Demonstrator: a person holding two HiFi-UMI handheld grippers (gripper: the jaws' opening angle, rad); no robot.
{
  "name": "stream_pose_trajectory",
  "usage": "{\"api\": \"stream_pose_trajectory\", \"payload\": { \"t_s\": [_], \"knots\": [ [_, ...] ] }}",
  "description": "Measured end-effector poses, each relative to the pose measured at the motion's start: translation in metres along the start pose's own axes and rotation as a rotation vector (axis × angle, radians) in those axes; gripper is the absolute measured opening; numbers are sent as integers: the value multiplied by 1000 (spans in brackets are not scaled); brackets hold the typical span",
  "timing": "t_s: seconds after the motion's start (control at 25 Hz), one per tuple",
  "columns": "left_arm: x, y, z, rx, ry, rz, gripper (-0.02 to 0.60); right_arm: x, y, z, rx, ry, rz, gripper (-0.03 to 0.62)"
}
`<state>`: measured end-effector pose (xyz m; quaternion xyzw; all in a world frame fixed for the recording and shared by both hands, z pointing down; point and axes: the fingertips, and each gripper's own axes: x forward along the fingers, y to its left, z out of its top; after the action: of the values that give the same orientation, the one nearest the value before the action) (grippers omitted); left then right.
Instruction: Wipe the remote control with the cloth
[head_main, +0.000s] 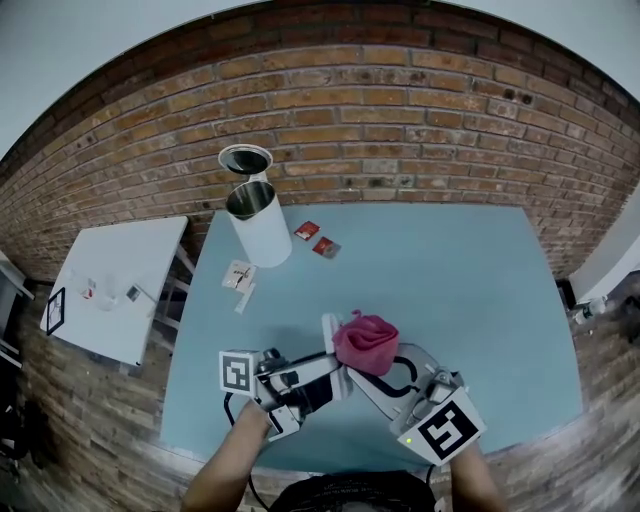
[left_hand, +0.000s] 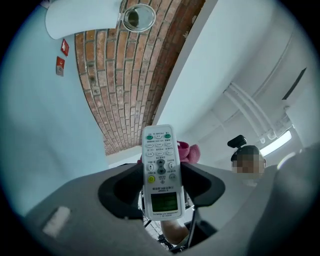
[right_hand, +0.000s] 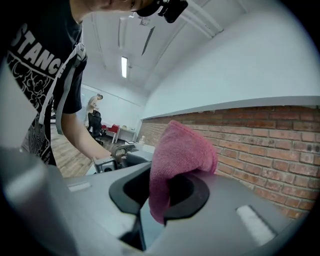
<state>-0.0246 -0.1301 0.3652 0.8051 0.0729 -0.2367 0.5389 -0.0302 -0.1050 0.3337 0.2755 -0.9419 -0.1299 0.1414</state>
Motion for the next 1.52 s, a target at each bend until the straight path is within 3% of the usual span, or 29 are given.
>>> {"api": "stream_pose_trajectory", "payload": {
  "t_s": [0.52,0.96,1.2,1.52],
  "knots": [
    [-8,13,42,-23,-214,43,238,-5,8,-7,86,-34,-7,63],
    [-26,39,72,-18,-394,275,237,-1,25,-20,147,-28,12,63],
    [-15,39,65,100,-298,407,237,3,30,-20,155,-43,11,63],
    [-17,49,42,131,-190,502,238,1,24,-14,165,-72,-7,63]
  ]
}}
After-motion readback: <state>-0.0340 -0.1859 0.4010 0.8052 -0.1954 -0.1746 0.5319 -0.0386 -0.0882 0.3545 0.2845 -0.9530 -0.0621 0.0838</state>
